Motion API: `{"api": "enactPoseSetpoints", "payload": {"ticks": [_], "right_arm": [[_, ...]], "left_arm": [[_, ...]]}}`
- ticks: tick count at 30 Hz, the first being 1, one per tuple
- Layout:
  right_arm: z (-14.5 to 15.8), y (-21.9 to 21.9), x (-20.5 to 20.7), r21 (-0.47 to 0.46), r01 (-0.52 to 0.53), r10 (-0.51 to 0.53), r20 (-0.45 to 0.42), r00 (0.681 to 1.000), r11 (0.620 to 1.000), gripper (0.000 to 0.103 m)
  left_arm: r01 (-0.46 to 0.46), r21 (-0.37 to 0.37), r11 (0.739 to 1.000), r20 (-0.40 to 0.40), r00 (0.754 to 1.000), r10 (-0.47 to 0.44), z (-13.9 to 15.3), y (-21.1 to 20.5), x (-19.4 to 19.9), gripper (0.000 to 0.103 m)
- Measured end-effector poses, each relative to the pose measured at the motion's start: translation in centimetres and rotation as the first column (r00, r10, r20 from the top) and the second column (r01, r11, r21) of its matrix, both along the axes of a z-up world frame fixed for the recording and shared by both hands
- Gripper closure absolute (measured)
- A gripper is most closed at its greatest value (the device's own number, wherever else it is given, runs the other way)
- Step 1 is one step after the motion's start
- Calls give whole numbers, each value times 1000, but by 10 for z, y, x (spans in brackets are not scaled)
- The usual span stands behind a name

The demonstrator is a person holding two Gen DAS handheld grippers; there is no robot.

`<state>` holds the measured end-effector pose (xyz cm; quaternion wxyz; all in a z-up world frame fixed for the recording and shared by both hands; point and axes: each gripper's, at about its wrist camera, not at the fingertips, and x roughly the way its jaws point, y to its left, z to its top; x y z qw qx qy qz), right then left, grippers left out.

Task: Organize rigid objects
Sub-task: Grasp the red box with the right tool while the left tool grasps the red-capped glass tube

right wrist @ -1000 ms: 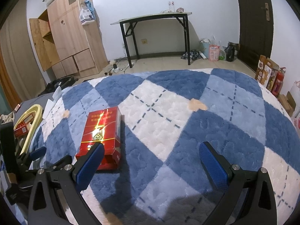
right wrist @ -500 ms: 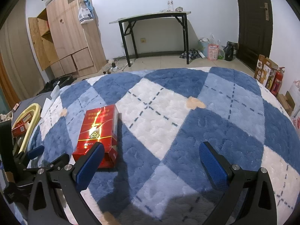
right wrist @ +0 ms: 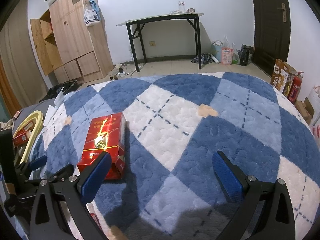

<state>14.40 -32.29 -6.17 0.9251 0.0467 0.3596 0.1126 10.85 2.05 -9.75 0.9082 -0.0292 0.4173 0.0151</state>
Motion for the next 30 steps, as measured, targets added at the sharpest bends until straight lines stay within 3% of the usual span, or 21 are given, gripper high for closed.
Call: {"api": "enactPoseSetpoints", "payload": {"ticks": [8, 12, 17, 19, 21, 22, 24, 30], "right_arm": [[2, 6, -4, -11, -19, 19, 4, 1000, 1000, 0], [0, 4, -3, -10, -17, 17, -1, 1000, 1000, 0], [-1, 3, 0, -1, -5, 5, -3, 1000, 1000, 0], [1, 1, 1, 2, -3, 3, -2, 1000, 1000, 0], [6, -1, 1, -2, -1, 1, 11, 1000, 1000, 0], [9, -2, 1, 0, -5, 5, 16, 1000, 1000, 0], [19, -3, 4, 17, -30, 30, 21, 999, 999, 0], [37, 20, 25, 41, -224, 227, -88, 970, 974, 0]], "left_arm": [[-1, 10, 1000, -2, 1000, 1, 0, -1, -1, 0], [17, -36, 999, 0, 1000, -17, 2, 2, 0, 0], [78, 72, 994, -23, 997, -76, 14, -13, -14, 0], [131, 59, 990, 8, 991, -132, 24, -20, -30, 0], [295, -26, 955, 8, 956, -295, 35, -36, -44, 0], [389, -49, 920, -7, 921, -389, 38, -49, -50, 0], [488, -42, 872, -27, 872, -489, 41, -66, -57, 0], [634, -6, 774, -28, 773, -634, 38, -102, -66, 0]]}}
